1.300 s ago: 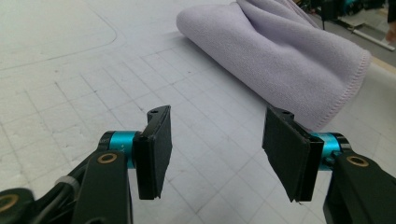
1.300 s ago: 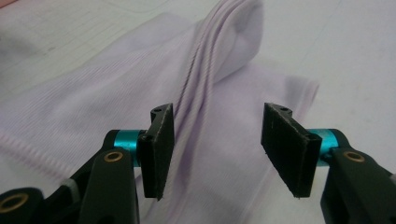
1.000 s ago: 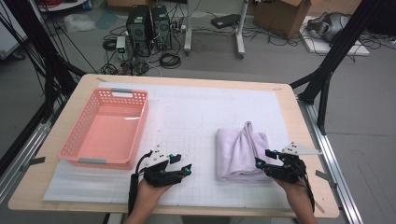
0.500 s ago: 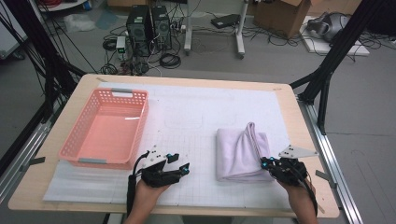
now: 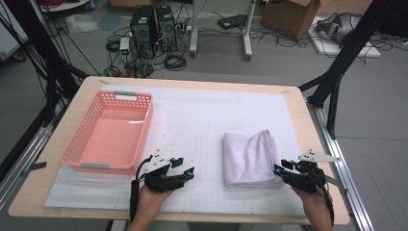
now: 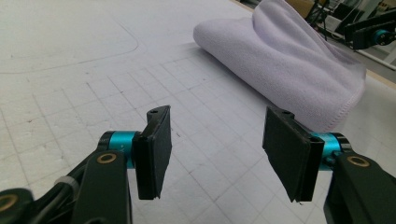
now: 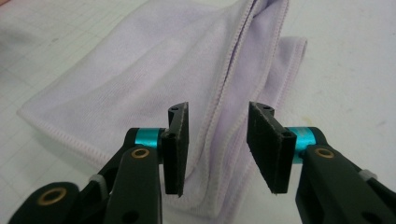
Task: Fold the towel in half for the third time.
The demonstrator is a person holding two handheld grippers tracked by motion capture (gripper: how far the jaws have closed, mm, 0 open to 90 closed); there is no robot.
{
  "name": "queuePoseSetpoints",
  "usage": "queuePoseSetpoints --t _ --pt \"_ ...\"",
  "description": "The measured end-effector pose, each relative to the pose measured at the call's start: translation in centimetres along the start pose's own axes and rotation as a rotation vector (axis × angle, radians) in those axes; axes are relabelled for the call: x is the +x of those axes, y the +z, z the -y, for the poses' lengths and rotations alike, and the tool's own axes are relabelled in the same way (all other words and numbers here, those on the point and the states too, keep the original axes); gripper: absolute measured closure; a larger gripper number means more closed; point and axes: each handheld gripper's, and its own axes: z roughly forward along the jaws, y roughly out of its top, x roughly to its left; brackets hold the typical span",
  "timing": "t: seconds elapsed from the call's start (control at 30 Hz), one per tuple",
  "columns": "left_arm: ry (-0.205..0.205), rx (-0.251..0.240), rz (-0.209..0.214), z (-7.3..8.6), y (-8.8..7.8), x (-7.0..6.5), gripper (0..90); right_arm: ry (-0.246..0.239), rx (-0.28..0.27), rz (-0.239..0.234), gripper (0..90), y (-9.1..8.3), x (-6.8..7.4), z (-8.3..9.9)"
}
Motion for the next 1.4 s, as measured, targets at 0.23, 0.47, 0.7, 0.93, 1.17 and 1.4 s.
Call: queuePoseSetpoints --t 0.23,0.47,0.7,0.93,1.17,1.4 --pt "0.004 0.009 0.000 0.1 0.1 -0.1 42.6 -0.015 0.072 -0.008 81.9 2.9 -0.5 0.5" --pt "-0.003 0.004 -0.004 0.0 -0.1 0.1 42.7 0.003 0.064 0.056 86.6 0.2 -0.5 0.6" --pt "-0.003 0.001 0.000 -0.1 0.0 0.0 42.8 0.053 0.083 0.086 67.5 0.4 -1.1 1.3" --pt "-0.011 -0.006 -0.006 -0.1 -0.1 0.2 42.8 -0.064 -0.052 0.046 70.5 0.4 0.1 -0.3" --pt "-0.013 -0.006 -0.004 -0.1 0.0 0.2 42.8 -0.103 0.076 0.077 79.4 3.5 0.1 0.1" --pt "-0.012 -0.011 -0.006 -0.2 -0.2 0.3 42.8 -0.033 0.068 0.099 76.5 1.2 -0.9 0.6"
